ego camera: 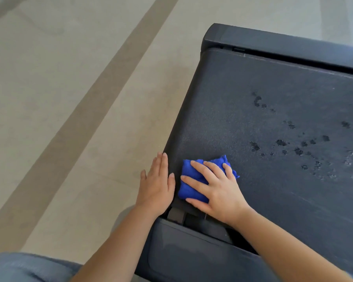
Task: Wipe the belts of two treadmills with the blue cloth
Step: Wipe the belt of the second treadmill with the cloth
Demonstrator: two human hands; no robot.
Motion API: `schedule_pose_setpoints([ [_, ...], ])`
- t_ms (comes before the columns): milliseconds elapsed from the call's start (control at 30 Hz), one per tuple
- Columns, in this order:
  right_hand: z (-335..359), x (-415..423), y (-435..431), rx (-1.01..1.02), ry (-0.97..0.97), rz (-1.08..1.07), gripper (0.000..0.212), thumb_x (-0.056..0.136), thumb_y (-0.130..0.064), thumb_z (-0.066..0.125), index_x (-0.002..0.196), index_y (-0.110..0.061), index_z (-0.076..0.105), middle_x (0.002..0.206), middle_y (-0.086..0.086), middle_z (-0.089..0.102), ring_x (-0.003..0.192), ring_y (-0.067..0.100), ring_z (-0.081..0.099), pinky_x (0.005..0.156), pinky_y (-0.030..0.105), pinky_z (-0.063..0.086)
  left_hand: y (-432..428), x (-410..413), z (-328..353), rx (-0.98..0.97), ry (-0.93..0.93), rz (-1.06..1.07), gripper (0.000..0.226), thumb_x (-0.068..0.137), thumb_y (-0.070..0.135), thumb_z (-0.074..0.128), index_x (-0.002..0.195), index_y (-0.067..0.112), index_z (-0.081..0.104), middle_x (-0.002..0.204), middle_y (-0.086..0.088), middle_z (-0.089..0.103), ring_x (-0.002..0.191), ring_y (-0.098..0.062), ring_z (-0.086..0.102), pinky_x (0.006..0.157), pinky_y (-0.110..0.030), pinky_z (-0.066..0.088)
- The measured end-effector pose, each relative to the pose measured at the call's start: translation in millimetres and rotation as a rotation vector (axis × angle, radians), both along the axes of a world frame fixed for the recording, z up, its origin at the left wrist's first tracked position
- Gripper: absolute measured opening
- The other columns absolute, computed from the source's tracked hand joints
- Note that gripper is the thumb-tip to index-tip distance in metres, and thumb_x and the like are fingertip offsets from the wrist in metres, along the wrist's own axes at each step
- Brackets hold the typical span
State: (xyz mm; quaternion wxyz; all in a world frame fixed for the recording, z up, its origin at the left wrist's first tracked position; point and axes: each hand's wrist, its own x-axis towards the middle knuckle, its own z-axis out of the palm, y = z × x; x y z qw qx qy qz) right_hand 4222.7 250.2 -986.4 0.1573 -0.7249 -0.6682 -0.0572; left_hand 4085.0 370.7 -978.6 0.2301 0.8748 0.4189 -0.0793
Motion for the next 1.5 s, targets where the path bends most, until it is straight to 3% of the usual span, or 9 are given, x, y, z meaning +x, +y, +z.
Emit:
schedule_pose_setpoints([
  [233,3,80,66,-0.12,0.015,-0.398,0.055,0.08,-0.057,0.037,0.12,-0.03,0.063,0.136,0.011,0.052,0.117,0.042,0.051,0.087,0.067,0.036,16,49,2,0.113,0.046,-0.1,0.07,0.098,0.042,0.025,0.147,0.004,-0.008,0.155,-0.012,-0.014,0.143,-0.025,-0.005,0.112,-0.046,0.008],
  [467,-3,22,-32,-0.017,-0.028,-0.195,0.048,0.083,-0.056,0.044,0.127,-0.036,0.051,0.138,0.005,0.05,0.117,0.033,0.05,0.09,0.061,0.039,22,73,3,0.178,0.06,-0.163,0.064,0.099,0.034,0.024,0.147,0.003,-0.006,0.155,-0.015,-0.014,0.143,-0.026,-0.008,0.113,-0.045,0.005],
  [600,-3,41,-35,-0.005,-0.081,-0.076,0.046,0.084,-0.056,0.044,0.126,-0.037,0.048,0.136,0.003,0.052,0.114,0.032,0.055,0.088,0.06,0.042,22,102,7,0.236,0.058,-0.258,0.061,0.1,0.034,0.022,0.147,0.005,-0.003,0.155,-0.012,-0.013,0.142,-0.026,-0.013,0.113,-0.047,0.002],
  [700,-8,94,-17,0.003,-0.076,-0.23,0.049,0.082,-0.055,0.044,0.125,-0.035,0.055,0.137,0.005,0.052,0.113,0.034,0.055,0.087,0.063,0.041,14,128,4,0.263,0.006,-0.397,0.059,0.1,0.032,0.021,0.148,0.007,-0.002,0.156,-0.009,-0.012,0.142,-0.021,-0.013,0.113,-0.046,-0.001],
  [933,-3,189,17,-0.068,0.015,-0.493,0.05,0.081,-0.053,0.043,0.12,-0.027,0.064,0.134,0.011,0.053,0.11,0.038,0.055,0.085,0.062,0.037,13,134,-7,0.331,-0.045,-0.386,0.062,0.093,0.034,0.011,0.149,0.009,0.008,0.157,-0.007,-0.001,0.144,-0.021,-0.003,0.113,-0.047,0.008],
  [1100,-5,112,-34,-0.048,0.033,-0.276,0.05,0.082,-0.056,0.046,0.126,-0.035,0.055,0.14,0.005,0.048,0.117,0.033,0.051,0.094,0.06,0.035,12,136,-9,0.353,-0.101,-0.392,0.06,0.088,0.031,0.026,0.138,0.0,0.039,0.149,-0.016,0.031,0.137,-0.031,0.03,0.101,-0.057,0.032],
  [1200,-6,79,-55,-0.048,0.023,-0.183,0.046,0.084,-0.056,0.046,0.125,-0.038,0.051,0.14,0.001,0.048,0.117,0.03,0.05,0.095,0.06,0.037,13,136,-9,0.355,-0.131,-0.384,0.06,0.089,0.03,0.025,0.139,-0.001,0.037,0.149,-0.016,0.03,0.137,-0.031,0.028,0.102,-0.057,0.03],
  [1333,-8,106,-32,-0.04,0.005,-0.119,0.047,0.083,-0.058,0.044,0.123,-0.038,0.059,0.139,0.001,0.05,0.117,0.029,0.049,0.094,0.061,0.037,13,136,-11,0.36,-0.126,-0.389,0.059,0.089,0.03,0.027,0.138,-0.001,0.038,0.148,-0.016,0.031,0.137,-0.031,0.03,0.101,-0.057,0.031],
  [1500,-8,187,51,-0.046,0.006,-0.319,0.051,0.081,-0.057,0.047,0.126,-0.035,0.058,0.141,0.004,0.047,0.12,0.035,0.05,0.093,0.064,0.032,13,135,-11,0.37,-0.104,-0.381,0.06,0.09,0.033,0.024,0.14,0.001,0.036,0.15,-0.013,0.029,0.139,-0.027,0.026,0.104,-0.054,0.028],
])
